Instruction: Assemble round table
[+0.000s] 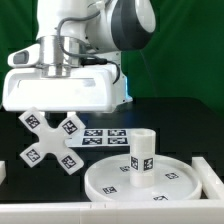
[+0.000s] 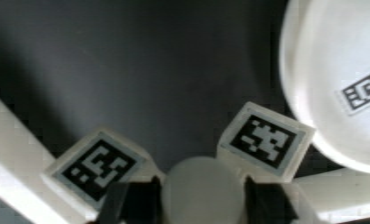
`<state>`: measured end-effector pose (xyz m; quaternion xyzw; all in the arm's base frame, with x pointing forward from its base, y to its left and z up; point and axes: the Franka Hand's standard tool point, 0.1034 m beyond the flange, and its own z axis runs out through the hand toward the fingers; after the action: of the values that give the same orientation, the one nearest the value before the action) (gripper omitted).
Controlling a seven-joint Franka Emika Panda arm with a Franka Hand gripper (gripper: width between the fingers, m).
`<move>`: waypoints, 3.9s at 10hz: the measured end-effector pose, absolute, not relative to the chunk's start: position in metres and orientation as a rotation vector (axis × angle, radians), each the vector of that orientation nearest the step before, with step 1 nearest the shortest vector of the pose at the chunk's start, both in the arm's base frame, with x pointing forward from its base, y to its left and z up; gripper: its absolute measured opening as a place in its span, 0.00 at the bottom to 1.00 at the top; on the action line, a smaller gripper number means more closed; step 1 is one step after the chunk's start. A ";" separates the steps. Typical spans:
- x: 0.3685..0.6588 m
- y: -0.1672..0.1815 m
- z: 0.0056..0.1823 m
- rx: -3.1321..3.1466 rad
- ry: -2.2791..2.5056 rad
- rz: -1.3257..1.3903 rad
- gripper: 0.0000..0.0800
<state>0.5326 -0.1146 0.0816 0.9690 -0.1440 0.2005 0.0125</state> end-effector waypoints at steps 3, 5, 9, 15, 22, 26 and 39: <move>0.532 -0.130 0.066 2.947 -0.458 0.708 0.27; 0.529 -0.124 0.050 2.944 -0.480 0.704 0.27; 0.527 -0.120 0.046 2.959 -0.507 0.687 0.27; 0.525 -0.119 0.045 2.970 -0.510 0.670 0.80; 0.557 -0.105 0.108 3.307 -0.537 0.216 0.81; 0.590 -0.114 0.114 3.436 -0.457 -0.418 0.81; 0.610 -0.129 0.093 3.383 -0.539 -0.775 0.81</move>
Offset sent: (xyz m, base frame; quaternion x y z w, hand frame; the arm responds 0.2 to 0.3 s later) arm 0.0088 0.0171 -0.0332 0.0191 0.0613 0.0351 0.9973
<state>0.6097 -0.1295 0.0929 0.9467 -0.1508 -0.2170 -0.1845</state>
